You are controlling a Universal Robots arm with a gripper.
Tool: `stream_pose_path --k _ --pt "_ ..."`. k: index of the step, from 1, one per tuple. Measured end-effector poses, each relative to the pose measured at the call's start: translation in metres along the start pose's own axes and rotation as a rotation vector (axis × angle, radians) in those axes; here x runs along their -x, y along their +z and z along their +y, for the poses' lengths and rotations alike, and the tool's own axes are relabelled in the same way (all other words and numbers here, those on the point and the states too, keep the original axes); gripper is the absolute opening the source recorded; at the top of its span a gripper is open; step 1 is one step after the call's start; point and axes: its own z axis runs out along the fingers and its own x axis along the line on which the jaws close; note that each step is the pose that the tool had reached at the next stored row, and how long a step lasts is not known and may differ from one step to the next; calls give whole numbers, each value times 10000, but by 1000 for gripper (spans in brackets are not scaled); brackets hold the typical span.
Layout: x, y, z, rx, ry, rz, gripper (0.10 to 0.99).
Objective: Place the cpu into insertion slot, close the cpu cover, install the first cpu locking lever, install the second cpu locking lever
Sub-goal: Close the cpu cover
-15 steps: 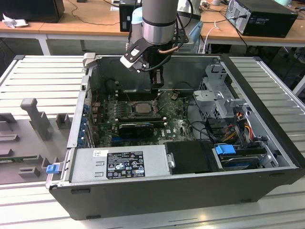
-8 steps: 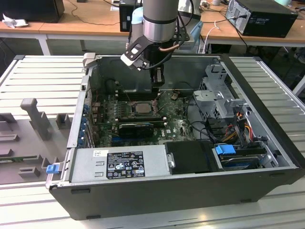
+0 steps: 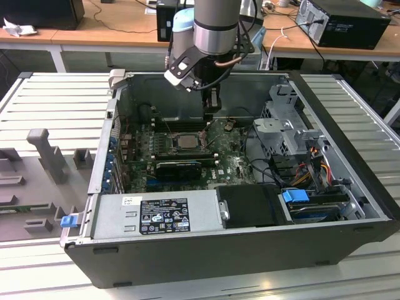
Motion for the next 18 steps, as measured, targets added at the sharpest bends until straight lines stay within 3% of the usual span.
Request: stream_pose_path --k 7,18 --pt "-3 7 160 0 -1 2 106" --pt "-11 15 352 0 -3 1 106"
